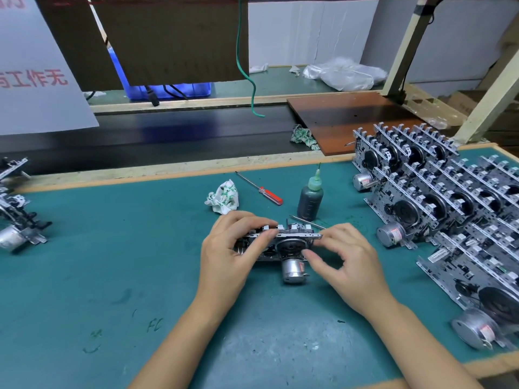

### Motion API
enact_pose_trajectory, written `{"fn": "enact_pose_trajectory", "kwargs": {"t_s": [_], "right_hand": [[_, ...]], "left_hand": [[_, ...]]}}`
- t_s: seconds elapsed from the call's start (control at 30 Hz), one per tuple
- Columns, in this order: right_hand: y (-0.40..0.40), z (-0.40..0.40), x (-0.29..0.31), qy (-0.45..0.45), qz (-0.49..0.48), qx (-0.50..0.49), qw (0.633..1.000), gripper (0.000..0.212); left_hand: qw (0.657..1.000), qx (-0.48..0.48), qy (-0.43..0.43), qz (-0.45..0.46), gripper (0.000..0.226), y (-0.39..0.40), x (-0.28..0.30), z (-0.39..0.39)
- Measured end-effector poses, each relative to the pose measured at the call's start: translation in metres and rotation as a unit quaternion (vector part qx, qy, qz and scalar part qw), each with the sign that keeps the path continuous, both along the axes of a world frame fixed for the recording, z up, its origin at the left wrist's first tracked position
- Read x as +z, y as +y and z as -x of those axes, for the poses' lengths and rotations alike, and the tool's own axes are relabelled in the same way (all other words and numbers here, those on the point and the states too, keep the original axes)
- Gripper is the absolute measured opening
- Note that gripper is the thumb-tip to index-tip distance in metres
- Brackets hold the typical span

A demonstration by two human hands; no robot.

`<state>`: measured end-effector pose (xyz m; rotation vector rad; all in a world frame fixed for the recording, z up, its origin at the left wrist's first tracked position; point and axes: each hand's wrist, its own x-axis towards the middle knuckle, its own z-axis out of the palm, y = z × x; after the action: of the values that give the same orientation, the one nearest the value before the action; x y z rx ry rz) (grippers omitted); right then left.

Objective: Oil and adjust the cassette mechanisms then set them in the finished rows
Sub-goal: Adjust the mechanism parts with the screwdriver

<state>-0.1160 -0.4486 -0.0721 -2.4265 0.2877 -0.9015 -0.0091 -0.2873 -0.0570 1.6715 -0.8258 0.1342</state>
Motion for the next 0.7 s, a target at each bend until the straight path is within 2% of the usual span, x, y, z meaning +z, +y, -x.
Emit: {"fn": "enact_pose_trajectory", "kwargs": {"t_s": [0.17, 0.3, 0.37, 0.43, 0.57, 0.7], "right_hand": [[-0.001, 0.002, 0.0, 0.011, -0.018, 0.015, 1.0, 0.037], [0.0, 0.005, 0.005, -0.036, -0.085, 0.02, 0.996, 0.027], [0.003, 0.005, 0.01, -0.059, -0.082, 0.009, 0.995, 0.023], [0.007, 0.002, 0.016, -0.042, -0.03, 0.011, 0.999, 0.024], [0.012, -0.011, 0.04, 0.063, 0.054, 0.076, 0.994, 0.028], [0.01, -0.031, 0.067, 0.166, 0.225, 0.129, 0.951, 0.03]], "left_hand": [[1.0, -0.003, 0.001, 0.0, 0.012, 0.0, 0.0, 0.001], [1.0, -0.011, -0.01, -0.013, 0.018, 0.004, 0.001, 0.001], [0.999, -0.011, -0.024, -0.019, 0.021, 0.006, 0.001, 0.001], [0.999, 0.002, -0.044, -0.015, 0.021, 0.008, 0.003, 0.002], [0.991, 0.06, -0.121, -0.018, 0.013, 0.015, 0.003, -0.003], [0.988, 0.081, -0.133, -0.018, 0.021, 0.016, 0.001, -0.004]]}}
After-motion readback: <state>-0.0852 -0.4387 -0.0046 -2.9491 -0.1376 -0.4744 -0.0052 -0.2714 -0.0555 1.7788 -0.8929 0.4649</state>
